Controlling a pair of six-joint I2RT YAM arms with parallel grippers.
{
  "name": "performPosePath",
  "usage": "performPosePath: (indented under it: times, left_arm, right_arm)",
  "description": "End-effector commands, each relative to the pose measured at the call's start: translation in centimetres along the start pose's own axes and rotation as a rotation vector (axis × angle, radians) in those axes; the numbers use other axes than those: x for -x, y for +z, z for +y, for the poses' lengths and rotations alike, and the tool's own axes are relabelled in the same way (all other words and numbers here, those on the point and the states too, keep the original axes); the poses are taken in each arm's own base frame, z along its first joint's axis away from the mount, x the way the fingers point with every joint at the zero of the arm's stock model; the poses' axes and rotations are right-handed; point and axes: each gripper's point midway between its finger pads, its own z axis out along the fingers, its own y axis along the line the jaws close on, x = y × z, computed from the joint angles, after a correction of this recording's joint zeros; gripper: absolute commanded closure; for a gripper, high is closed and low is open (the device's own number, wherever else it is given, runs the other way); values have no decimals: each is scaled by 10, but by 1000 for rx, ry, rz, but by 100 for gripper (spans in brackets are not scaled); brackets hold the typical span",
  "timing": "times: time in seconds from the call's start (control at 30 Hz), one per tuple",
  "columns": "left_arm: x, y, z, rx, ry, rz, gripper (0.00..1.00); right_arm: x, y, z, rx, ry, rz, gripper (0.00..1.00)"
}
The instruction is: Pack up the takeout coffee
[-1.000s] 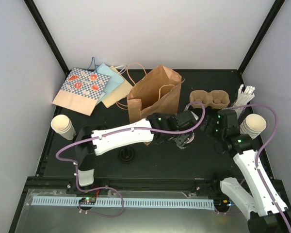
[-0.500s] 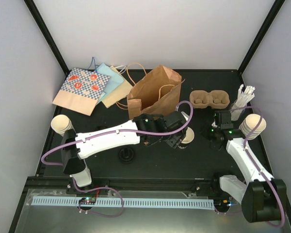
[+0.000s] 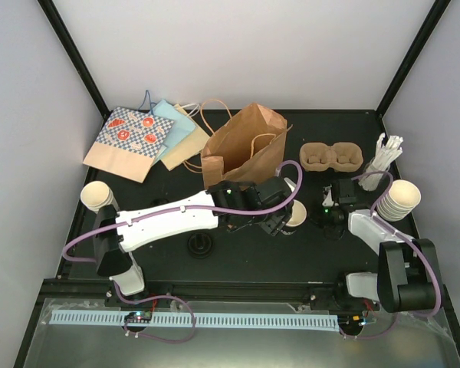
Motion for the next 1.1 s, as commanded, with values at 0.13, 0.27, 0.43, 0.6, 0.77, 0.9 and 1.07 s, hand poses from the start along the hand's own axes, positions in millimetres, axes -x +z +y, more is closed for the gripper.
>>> performPosePath:
  times: [0.13,0.27,0.43,0.6,0.77,0.9,1.07]
  left_arm:
    - [7,-11,2,-15,-31,-38,33]
    - [8,-10,3,-15,-32,-40,33]
    - [7,-9,2,-18,-33,-37,33]
    - [8,-7,1,-21,-34,-36,34]
    - [9,-4,1,-20,-37,-35,34]
    - [8,-3,1,-19,-39,-30,33]
    - [9,-2,2,-19,-45,-26,34]
  right_arm:
    - [-10,14,12,121,-35,56,99]
    - [-19,20,14,155,-41,101,99]
    - [-30,26,14,188,-39,143,99]
    - [-40,31,17,210,-54,179,99]
    - [-47,35,18,214,-68,201,99]
    - [-53,38,23,218,-92,218,99]
    - [-71,46,31,223,-124,262,99]
